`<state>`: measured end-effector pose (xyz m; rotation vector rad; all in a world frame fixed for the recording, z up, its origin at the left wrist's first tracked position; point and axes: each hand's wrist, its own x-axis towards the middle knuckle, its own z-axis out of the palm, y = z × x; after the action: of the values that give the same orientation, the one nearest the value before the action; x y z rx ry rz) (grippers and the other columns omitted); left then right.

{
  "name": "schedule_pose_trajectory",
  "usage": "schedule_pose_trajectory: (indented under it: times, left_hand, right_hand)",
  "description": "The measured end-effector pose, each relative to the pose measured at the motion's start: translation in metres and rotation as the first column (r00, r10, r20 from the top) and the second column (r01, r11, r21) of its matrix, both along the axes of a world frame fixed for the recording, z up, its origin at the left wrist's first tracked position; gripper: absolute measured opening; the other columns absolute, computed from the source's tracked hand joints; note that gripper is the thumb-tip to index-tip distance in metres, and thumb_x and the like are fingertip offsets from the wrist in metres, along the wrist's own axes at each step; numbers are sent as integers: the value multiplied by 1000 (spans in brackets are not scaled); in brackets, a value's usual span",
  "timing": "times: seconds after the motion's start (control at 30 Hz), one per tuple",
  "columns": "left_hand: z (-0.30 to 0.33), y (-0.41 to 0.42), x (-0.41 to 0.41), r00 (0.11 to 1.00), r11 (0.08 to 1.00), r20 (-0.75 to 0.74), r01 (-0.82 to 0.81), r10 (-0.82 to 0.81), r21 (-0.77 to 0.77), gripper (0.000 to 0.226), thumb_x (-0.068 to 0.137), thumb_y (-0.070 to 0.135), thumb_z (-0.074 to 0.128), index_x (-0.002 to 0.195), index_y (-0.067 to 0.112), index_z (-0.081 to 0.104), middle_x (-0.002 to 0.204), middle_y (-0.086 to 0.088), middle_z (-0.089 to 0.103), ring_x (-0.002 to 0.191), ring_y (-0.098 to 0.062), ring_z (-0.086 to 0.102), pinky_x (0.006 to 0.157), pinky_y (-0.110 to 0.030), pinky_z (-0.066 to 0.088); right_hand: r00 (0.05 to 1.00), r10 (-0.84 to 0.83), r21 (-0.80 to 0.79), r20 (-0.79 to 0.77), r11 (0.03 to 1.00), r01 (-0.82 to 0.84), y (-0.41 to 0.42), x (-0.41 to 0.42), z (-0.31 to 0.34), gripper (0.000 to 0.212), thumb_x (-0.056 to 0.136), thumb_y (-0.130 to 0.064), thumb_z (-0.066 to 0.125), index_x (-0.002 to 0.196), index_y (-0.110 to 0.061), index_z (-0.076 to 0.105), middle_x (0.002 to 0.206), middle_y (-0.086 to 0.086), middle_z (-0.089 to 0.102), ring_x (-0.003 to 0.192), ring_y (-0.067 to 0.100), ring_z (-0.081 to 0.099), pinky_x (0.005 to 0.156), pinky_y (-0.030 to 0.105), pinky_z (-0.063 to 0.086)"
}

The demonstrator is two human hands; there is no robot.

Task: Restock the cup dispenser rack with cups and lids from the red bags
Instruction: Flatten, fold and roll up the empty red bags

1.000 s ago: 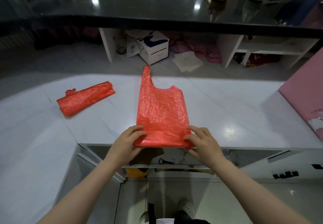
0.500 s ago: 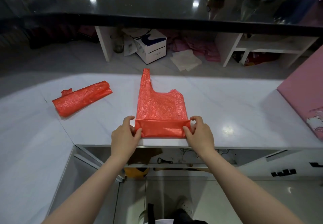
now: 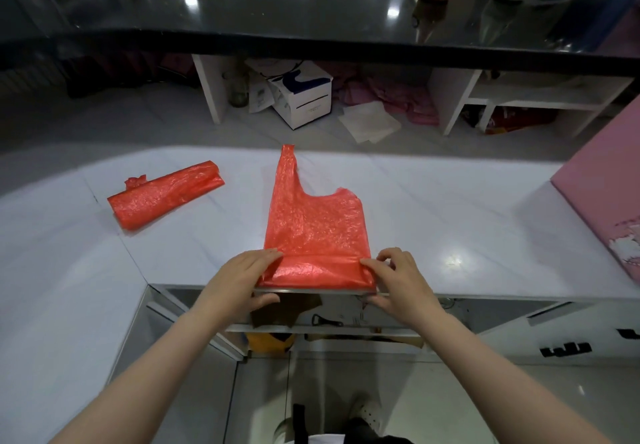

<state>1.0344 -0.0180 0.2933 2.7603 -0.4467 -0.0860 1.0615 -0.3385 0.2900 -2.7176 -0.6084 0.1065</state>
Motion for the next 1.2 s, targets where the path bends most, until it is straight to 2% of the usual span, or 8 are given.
schedule_pose_trajectory:
  times: [0.2,0.37,0.53,0.73,0.83,0.93,1.07,1.2]
  left_hand:
    - [5,2,-6,991,960,15,-124,132,-250,40,77,11,75,114,22,64,117,10,60,106,-7,56,91,-23,46]
    - [11,-9,-3,932,843,-69,-352,356,-408,12,86,19,68,87,29,64,81,20,60,77,3,55,64,-11,37]
    - [3,-23,7,885,833,-49,-454,464,-316,7,88,25,64,81,25,63,75,12,55,72,-4,51,59,-16,33]
    - [3,-37,10,833,832,68,-537,549,-140,32,84,32,68,112,19,59,108,0,60,100,-19,56,82,-33,50]
    - [4,-35,9,939,968,241,-250,247,-19,61,83,14,66,139,18,44,146,-11,41,135,-31,37,110,-46,29]
    - [4,-34,10,994,988,108,-4,-12,151,65,90,18,51,149,28,26,158,0,20,146,-21,13,117,-37,0]
    - [-4,-24,9,1000,995,-4,0,1,102,63,91,30,45,150,34,22,158,7,19,146,-12,12,115,-29,-1]
    - [-5,-16,11,998,994,28,48,-50,95,68,88,53,51,148,37,24,156,10,24,144,-12,18,115,-28,3]
  right_hand:
    - [991,-133,347,-1,930,125,1,-6,-4,12,82,-7,71,93,-11,75,95,-4,55,90,12,51,76,7,37]
    - [924,-328,400,-199,833,382,8,7,5,14,91,-27,62,78,-27,64,70,-13,62,67,2,55,60,20,36]
    - [861,-427,450,-275,735,508,16,12,3,23,88,-27,66,102,-33,49,69,-13,64,66,-3,58,57,15,38]
    - [941,-329,219,-81,915,339,17,13,-4,6,95,-31,52,99,-31,56,82,-17,56,75,3,52,56,18,35]
    - [955,-287,172,-70,940,295,16,14,-6,10,95,-35,51,99,-32,60,89,-15,58,87,8,54,63,21,39]
    - [966,-243,177,-92,950,256,9,15,-4,24,89,-48,57,107,-32,60,91,-16,56,89,8,54,66,21,40]
    - [993,-83,-35,-86,996,81,2,13,1,86,73,-68,64,145,-38,28,100,-10,43,90,8,41,71,23,38]
    - [994,-43,-169,-98,985,26,6,17,7,102,69,-70,66,150,-39,13,103,-7,31,87,11,39,68,24,38]
